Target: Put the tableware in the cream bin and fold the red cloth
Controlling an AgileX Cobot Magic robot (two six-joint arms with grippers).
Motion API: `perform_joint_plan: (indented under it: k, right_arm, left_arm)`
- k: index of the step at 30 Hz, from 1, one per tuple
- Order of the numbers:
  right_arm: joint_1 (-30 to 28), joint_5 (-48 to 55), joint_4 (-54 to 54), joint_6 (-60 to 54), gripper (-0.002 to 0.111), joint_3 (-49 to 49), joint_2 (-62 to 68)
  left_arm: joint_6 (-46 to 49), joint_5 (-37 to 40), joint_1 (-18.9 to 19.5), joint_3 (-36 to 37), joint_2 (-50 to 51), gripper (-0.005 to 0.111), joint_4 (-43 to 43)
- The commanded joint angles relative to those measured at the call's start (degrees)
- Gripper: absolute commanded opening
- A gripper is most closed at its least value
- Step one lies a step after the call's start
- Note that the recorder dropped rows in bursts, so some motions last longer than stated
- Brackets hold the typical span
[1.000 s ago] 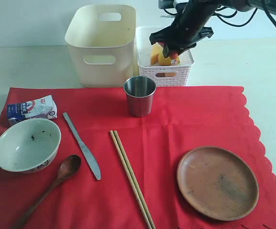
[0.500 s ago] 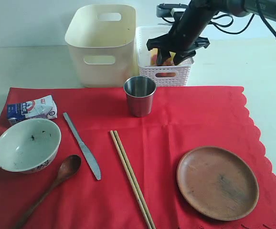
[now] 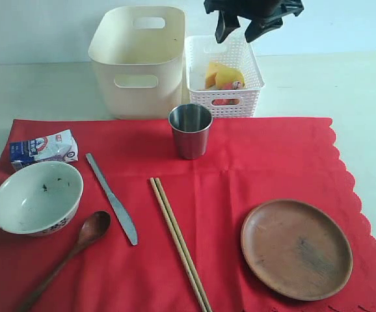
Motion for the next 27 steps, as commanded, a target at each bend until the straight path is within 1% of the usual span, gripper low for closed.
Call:
perform_joint_plan:
  k: [1, 9, 27]
  right_arm:
    - [0.0, 4.2, 0.3, 0.2, 0.058, -0.2, -5.1]
    - [0.0, 9.3, 0.3, 0.2, 0.058, -0.2, -13.4]
    - [0.0, 9.3, 0.4, -3.9, 0.056, -0.2, -34.1]
  left_arm:
    - [0.0, -0.5, -0.2, 0.2, -0.3, 0.0, -0.1]
    - [0.0, -0.5, -0.2, 0.2, -0.3, 0.0, -0.1]
    - [0.0, -0.5, -0.2, 0.2, -0.3, 0.0, -0.1]
